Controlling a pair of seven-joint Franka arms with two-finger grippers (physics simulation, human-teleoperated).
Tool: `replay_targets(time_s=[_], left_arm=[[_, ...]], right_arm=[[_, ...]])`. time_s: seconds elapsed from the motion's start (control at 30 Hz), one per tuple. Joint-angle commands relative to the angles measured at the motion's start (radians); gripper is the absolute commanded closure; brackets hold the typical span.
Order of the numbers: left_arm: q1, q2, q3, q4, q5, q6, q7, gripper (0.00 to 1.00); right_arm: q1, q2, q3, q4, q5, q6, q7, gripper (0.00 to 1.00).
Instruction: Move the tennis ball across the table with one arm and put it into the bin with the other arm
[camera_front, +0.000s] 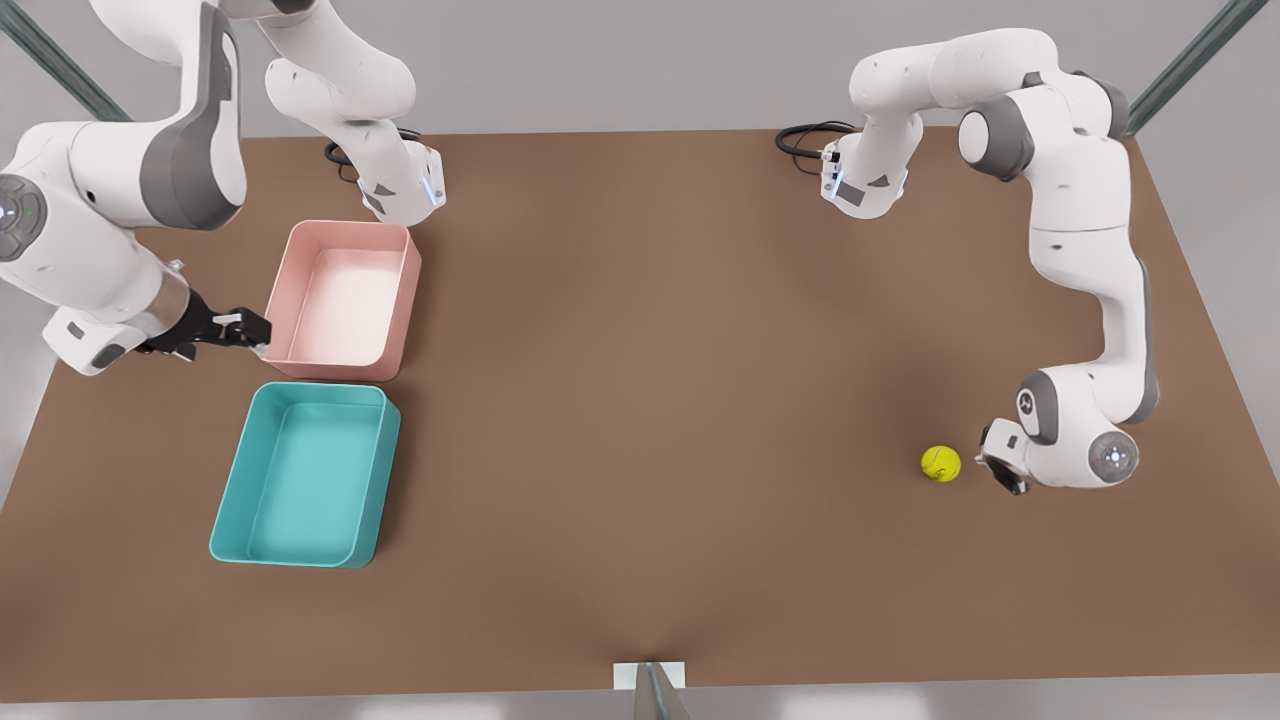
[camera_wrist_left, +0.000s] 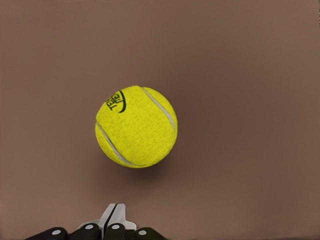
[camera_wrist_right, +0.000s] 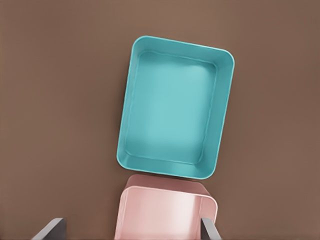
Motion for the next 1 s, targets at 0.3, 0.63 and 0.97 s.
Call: replay_targets(time_s=[0.3, 0.63, 0.97], left_arm=[[-0.012, -0.012, 0.02, -0.065, 0.044, 0.055, 0.409, 0.79], [-0.181, -0.014, -0.041, -0.053, 0.043, 0.103, -0.159, 0.79], [-0.299, -0.204, -0.107, 0.295, -0.018, -0.653, -1.136, 0.79]], right_arm=[[-0.003, 0.007, 0.0, 0.002, 0.002, -0.008, 0.0, 0.0], [0.0, 0.007, 0.001, 0.0, 0.002, -0.008, 0.002, 0.0], [0.005, 0.008, 0.004, -0.004, 0.0, -0.008, 0.003, 0.0]])
